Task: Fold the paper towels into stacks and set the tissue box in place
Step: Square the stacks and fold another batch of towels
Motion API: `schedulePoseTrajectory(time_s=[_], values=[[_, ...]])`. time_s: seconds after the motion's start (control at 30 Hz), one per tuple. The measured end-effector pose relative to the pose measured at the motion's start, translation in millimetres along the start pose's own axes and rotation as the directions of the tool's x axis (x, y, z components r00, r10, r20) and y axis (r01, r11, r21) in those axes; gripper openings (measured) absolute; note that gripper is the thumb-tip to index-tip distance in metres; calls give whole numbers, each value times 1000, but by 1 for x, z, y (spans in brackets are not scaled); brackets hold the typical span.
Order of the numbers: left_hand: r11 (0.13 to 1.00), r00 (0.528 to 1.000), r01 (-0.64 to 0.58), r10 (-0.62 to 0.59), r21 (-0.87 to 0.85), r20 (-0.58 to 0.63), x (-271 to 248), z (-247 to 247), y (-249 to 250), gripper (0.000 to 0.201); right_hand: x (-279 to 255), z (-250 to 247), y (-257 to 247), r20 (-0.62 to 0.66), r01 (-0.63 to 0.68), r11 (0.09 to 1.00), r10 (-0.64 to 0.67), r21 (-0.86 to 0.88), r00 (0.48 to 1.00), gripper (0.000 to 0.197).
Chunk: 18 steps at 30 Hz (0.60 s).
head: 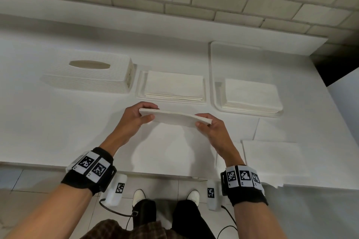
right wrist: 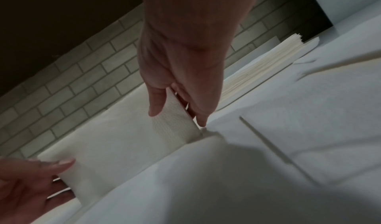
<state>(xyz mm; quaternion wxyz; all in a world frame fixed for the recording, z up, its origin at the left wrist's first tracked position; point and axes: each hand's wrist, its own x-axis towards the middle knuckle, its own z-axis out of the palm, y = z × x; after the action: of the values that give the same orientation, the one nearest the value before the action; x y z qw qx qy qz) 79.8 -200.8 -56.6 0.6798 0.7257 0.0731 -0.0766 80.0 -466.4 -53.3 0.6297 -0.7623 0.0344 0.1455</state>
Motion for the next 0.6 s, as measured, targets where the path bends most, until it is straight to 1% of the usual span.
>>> schedulePoseTrajectory(time_s=[0.13, 0.23, 0.3, 0.33, 0.37, 0.4, 0.43, 0.47, 0.5, 0.53, 0.57, 0.6], values=[[999, 999, 30, -30, -23, -13, 0, -1, -4, 32, 0, 1, 5, -7, 5, 999, -5, -49, 1000, 18], [999, 999, 36, -36, -8, -18, 0, 1, -3, 31, 1, 1, 5, -13, -2, 999, 2, -40, 1000, 20], [999, 998, 43, -42, 21, -39, 1, 1, -7, 23, 2, 1, 7, -11, -5, 998, 4, -66, 1000, 20], [998, 998, 53, -51, 34, -48, 1, 1, -7, 15, 2, 1, 8, -22, -12, 996, 10, -89, 1000, 20], [998, 996, 49, -46, 41, -71, 2, 0, -8, 16, 3, 1, 8, -45, -28, 994, 23, -108, 999, 21], [998, 995, 43, -39, 40, -96, 3, 1, -7, 29, 4, 1, 5, -73, -41, 993, 32, -115, 997, 24], [999, 993, 31, -26, 41, -116, 5, 2, -2, 34, 8, 1, 1, -101, -43, 992, 32, -115, 994, 26], [999, 989, 20, -15, 31, -147, 9, 4, 5, 27, 13, 2, -8, -126, -28, 993, 14, -111, 992, 27], [1000, 984, 8, -3, 26, -179, 15, 6, 14, 15, 21, 2, -17, -157, 0, 994, -17, -110, 988, 25], [1000, 977, 2, 2, 16, -215, 23, 8, 25, 9, 31, 1, -29, -196, 29, 993, -51, -114, 979, 22], [1000, 968, -9, 12, 15, -251, 34, 9, 38, 9, 42, 1, -42, -246, 53, 991, -81, -120, 966, 22], [1000, 962, -7, 13, 23, -271, 46, 7, 49, 11, 54, 0, -55, -291, 68, 991, -100, -118, 951, 26]])
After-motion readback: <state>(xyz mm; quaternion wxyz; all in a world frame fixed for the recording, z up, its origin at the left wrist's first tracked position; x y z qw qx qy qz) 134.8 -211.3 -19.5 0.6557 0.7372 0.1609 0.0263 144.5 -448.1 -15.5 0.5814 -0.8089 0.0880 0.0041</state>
